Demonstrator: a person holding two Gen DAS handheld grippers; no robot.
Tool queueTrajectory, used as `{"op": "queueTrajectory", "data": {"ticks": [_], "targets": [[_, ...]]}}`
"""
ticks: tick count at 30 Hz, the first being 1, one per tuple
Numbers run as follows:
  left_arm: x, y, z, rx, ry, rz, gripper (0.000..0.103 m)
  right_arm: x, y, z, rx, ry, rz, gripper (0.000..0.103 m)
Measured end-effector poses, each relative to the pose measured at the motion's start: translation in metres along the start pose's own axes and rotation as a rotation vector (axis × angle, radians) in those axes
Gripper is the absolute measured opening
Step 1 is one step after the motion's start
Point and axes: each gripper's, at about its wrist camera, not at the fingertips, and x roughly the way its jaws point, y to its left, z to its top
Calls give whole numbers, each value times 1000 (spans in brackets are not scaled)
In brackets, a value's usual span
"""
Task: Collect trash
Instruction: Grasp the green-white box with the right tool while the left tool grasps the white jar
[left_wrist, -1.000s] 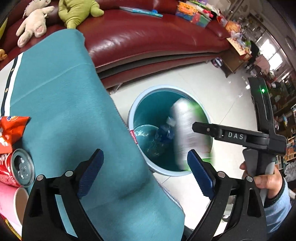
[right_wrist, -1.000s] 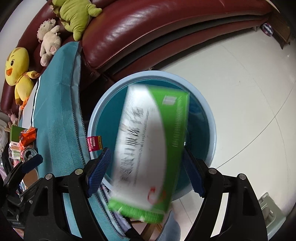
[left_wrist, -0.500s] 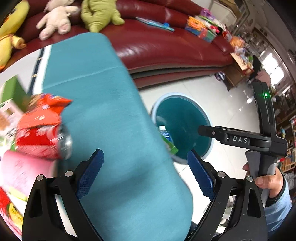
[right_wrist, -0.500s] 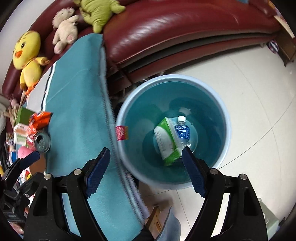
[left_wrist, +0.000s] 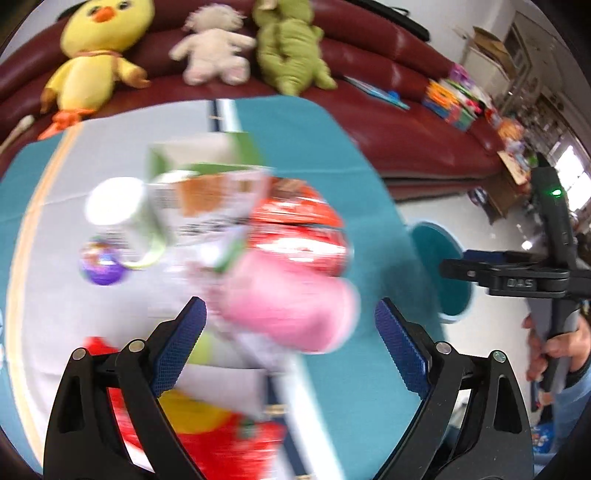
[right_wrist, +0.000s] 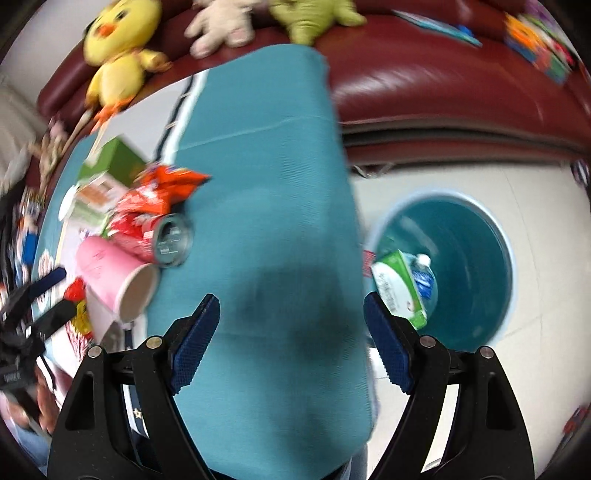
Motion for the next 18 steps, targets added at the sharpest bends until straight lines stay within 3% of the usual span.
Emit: {"op": "queueTrajectory", "data": {"ticks": [9, 18], "targets": [[-13, 103, 7, -47, -32, 93, 93, 7, 129, 56, -466, -18, -14, 85], [12, 124, 25, 3, -31, 71, 93, 26, 206, 101, -831, 4, -30, 86]]}}
